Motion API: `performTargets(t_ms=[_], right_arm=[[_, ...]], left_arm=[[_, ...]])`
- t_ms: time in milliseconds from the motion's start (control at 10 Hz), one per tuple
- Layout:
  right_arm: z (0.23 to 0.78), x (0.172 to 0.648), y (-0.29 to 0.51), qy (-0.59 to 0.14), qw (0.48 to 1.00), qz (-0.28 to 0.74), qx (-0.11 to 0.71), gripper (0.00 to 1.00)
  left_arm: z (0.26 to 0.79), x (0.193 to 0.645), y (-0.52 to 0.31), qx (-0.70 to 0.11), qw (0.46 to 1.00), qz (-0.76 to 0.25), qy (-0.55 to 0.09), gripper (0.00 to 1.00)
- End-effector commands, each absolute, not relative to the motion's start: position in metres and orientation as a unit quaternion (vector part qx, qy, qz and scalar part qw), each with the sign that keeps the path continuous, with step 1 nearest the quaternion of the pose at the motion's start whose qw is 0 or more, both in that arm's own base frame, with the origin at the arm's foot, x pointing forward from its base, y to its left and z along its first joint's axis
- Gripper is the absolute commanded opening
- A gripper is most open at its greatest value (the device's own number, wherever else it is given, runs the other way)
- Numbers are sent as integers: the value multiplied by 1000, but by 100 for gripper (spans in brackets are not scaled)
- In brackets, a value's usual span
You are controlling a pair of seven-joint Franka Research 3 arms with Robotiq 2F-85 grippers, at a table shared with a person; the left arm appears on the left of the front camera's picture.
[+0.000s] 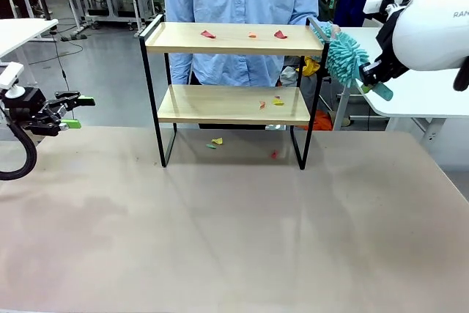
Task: Clean the shelf.
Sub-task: Pick up the Duster handed by the human, then clean the specific section of the Shelf indicated by the human with the Duster.
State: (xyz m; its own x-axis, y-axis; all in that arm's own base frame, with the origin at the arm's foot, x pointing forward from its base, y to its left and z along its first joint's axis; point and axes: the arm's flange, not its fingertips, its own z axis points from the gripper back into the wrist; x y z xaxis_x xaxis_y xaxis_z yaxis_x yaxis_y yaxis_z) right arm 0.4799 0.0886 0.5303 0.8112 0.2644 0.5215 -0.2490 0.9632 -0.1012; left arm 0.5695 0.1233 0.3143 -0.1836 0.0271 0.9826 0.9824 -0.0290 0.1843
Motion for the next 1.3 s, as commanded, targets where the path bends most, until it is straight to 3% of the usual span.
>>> performTargets(t_ms=[0,400,500,1200], right_arm=[[532,480,88,-288,950,111,-41,0],[531,487,66,-306,950,48,-34,0],[532,482,72,-281,953,107,-37,0],[532,482,72,-281,953,107,-37,0]], left_arm=[[318,569,123,-465,436,-548,-542,100],[318,569,123,-465,436,-548,-542,100],[318,569,123,-465,436,-548,-542,100],[318,569,123,-465,436,-548,-542,100]])
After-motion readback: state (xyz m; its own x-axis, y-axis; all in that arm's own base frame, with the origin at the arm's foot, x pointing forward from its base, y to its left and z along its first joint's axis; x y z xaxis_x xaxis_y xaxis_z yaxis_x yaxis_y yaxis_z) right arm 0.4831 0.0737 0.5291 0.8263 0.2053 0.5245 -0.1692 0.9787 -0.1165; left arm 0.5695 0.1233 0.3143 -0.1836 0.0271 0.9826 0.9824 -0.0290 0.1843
